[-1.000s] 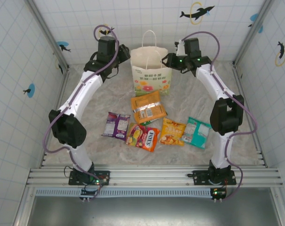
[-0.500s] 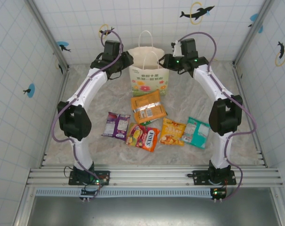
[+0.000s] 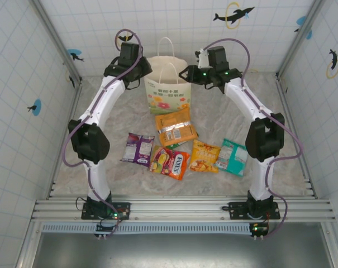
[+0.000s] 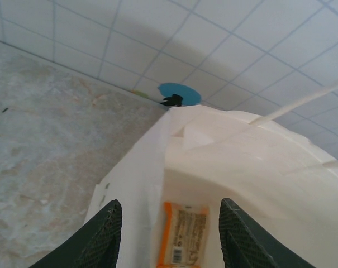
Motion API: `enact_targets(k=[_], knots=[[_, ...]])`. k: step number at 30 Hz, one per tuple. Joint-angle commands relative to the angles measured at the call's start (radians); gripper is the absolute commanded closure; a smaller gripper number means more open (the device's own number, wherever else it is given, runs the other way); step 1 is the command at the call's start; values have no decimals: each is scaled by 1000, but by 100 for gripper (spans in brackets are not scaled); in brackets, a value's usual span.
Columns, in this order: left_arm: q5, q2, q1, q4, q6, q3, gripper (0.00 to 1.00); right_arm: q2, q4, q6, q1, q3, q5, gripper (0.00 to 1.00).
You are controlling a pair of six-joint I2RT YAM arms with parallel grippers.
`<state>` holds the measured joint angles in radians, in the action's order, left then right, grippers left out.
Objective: Place the snacks into the paper bag
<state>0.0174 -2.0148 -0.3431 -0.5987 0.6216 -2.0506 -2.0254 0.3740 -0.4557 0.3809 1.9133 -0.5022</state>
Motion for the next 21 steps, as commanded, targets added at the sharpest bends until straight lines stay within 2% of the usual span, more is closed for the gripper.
enact_targets(k=[1, 3, 7, 15, 21], knots=[[42, -41, 8, -82, -38, -32, 54, 32, -36, -8, 11, -17, -25, 53], [56, -43, 10, -88, -48, -34, 59, 27, -35, -10, 12, -7, -29, 53], [101, -44, 10, -94, -71, -33, 81, 27, -6, 5, 11, 24, -10, 50], [204, -1, 28, -110, -111, -33, 100, 89, 19, 20, -5, -1, 42, 43], [191, 38, 80, -143, -121, -31, 100, 125, 9, 15, -7, -44, 41, 43]])
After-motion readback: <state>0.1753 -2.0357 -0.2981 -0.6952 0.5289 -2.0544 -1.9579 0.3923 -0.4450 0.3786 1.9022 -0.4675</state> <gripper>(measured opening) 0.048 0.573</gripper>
